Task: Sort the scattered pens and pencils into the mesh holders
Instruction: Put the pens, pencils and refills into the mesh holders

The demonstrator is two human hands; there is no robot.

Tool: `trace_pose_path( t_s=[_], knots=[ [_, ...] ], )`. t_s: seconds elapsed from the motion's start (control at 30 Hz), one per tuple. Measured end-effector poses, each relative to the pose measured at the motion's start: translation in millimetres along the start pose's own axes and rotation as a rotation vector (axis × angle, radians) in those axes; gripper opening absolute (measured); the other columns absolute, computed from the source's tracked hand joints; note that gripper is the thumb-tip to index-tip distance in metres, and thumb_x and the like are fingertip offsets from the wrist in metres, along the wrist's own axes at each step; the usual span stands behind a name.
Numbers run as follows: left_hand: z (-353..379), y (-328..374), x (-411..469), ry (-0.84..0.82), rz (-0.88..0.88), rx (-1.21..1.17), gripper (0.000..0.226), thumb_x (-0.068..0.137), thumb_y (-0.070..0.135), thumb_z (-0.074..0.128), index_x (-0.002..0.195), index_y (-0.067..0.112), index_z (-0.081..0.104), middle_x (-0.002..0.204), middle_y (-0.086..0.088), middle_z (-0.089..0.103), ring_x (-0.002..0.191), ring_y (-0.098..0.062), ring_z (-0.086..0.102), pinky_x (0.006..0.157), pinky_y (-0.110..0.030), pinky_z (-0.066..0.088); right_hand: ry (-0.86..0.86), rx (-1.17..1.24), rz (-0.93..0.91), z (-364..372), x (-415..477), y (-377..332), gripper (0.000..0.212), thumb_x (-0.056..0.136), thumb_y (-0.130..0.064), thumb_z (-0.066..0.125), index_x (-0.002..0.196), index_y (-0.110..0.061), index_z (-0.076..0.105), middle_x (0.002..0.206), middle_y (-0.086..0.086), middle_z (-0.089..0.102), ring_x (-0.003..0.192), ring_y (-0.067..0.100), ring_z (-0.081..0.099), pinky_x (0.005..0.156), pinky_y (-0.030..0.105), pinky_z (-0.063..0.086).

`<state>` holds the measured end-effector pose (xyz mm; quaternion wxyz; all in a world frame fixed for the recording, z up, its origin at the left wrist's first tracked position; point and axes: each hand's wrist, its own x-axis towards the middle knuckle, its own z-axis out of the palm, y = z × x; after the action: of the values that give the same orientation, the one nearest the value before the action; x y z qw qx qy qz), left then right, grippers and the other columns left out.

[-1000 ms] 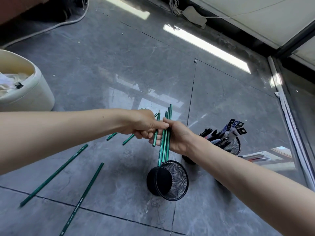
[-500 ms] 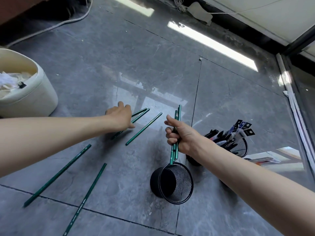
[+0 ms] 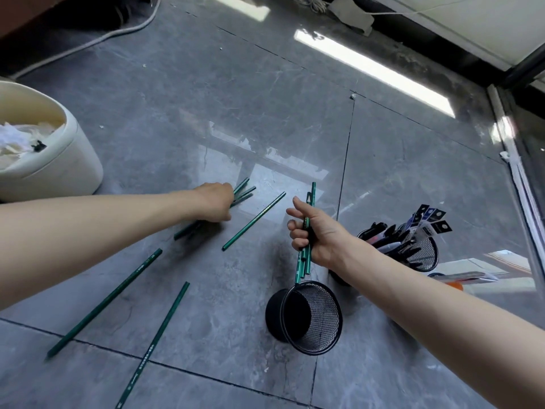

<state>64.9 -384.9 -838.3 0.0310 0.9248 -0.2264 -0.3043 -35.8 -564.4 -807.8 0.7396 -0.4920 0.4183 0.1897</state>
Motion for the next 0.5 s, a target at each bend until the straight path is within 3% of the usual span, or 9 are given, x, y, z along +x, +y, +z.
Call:
trace_pose_path(
  t_s=[0.07,0.13,0.27,0.37,0.43,0.5],
  knots=[
    [-14.5,-0.2,-2.0,-0.034,-0.007,-0.086,0.019,0.089,0.022,0.055,0.09,0.005,0.047,0.083,-0.017,0.057,0.071,-0.03,0.057,0.056,-0.025,0.037,-0.002,0.011,-0.014,0.6,0.8,-0.8,0.027,0.09,-0.037,0.061,0.094,-0.011,0.053,0.05,0.002,0.048,0.031,0.006,0.03,0.029,0.016,0.025],
    [-28.8,6.5,-3.9,-0.099,-0.01,-0.313,0.024,0.09,0.017,0.051,0.07,0.009,0.041,0.057,-0.011,0.048,0.046,-0.022,0.045,0.045,-0.021,0.031,-0.005,0.023,-0.036,1.9,1.4,-1.7,0.031,0.088,-0.04,0.063,0.095,-0.011,0.054,0.055,0.002,0.047,0.032,0.006,0.031,0.03,0.016,0.026],
    [-51.3,40.2,-20.2,-0.324,0.071,-0.96,0.02,0.092,0.002,0.042,0.072,0.007,0.044,0.062,-0.006,0.038,0.038,-0.008,0.032,0.035,-0.015,0.03,-0.044,-0.009,-0.091,10.0,0.6,-3.0,0.042,0.081,-0.053,0.064,0.096,-0.013,0.058,0.057,-0.001,0.048,0.038,0.005,0.032,0.032,0.016,0.025],
    [-53.5,65.9,-31.9,-0.443,0.165,-1.031,0.018,0.091,0.002,0.043,0.075,0.006,0.048,0.063,-0.005,0.039,0.036,-0.004,0.031,0.033,-0.013,0.03,-0.127,-0.037,-0.106,21.4,-1.7,-3.3,0.046,0.074,-0.066,0.061,0.079,-0.02,0.064,0.051,-0.004,0.053,0.039,0.005,0.042,0.036,0.016,0.031],
    [-49.5,74.8,-34.3,-0.44,0.183,-1.028,0.018,0.09,-0.002,0.043,0.074,0.004,0.048,0.06,-0.006,0.042,0.037,-0.005,0.035,0.033,-0.013,0.031,-0.127,-0.03,-0.092,27.9,-2.9,-2.6,0.047,0.067,-0.069,0.061,0.074,-0.023,0.063,0.045,-0.004,0.052,0.038,0.006,0.048,0.042,0.016,0.032],
    [-44.3,78.3,-35.2,-0.402,0.181,-1.035,0.018,0.089,-0.004,0.046,0.073,0.004,0.049,0.055,-0.006,0.043,0.044,-0.01,0.043,0.035,-0.014,0.036,-0.112,0.017,-0.079,28.9,-2.9,-2.2,0.043,0.074,-0.063,0.061,0.072,-0.02,0.059,0.041,-0.003,0.047,0.034,0.008,0.048,0.04,0.014,0.031]
  ],
)
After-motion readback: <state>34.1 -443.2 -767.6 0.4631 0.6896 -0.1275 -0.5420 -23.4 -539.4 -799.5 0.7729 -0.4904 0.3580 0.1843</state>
